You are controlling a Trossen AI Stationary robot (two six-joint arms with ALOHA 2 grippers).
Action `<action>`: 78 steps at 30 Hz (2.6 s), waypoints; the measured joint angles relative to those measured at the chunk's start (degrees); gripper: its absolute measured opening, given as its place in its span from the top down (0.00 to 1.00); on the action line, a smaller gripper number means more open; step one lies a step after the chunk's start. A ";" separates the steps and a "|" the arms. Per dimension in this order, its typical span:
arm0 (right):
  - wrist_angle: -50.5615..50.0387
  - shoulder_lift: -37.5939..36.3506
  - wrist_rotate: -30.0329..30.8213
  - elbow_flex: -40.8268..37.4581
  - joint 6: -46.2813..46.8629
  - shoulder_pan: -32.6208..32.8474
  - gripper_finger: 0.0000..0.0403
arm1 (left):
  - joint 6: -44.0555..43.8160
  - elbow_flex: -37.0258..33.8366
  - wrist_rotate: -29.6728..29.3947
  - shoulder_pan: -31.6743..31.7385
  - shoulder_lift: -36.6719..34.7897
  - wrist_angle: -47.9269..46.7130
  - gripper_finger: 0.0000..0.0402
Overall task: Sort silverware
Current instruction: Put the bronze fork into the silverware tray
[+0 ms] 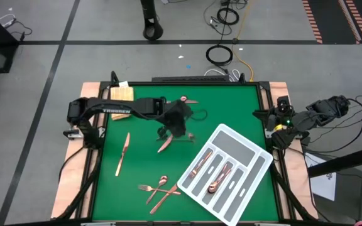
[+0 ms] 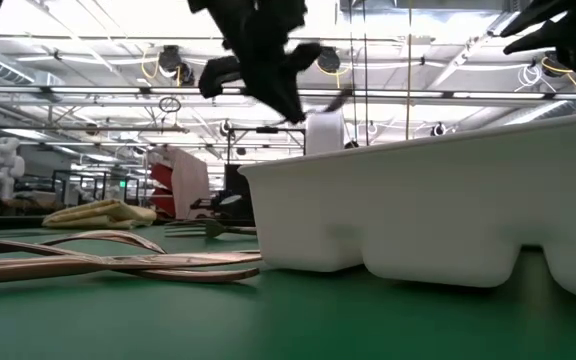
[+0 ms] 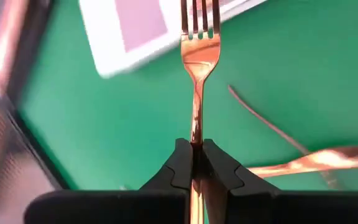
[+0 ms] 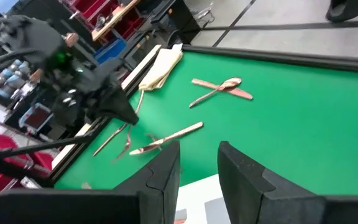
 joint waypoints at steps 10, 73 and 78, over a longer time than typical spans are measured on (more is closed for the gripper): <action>0.22 0.02 -2.74 0.00 -0.46 0.00 0.76 | 38.59 -1.10 -8.59 -8.25 6.22 7.33 0.96; -0.36 0.00 -7.48 0.01 -8.02 -0.01 0.76 | 43.15 7.99 -4.29 -16.37 19.56 16.09 0.96; -0.97 0.00 -7.51 0.02 -8.16 -0.02 0.76 | 43.16 7.99 -0.77 -15.63 19.56 12.49 0.96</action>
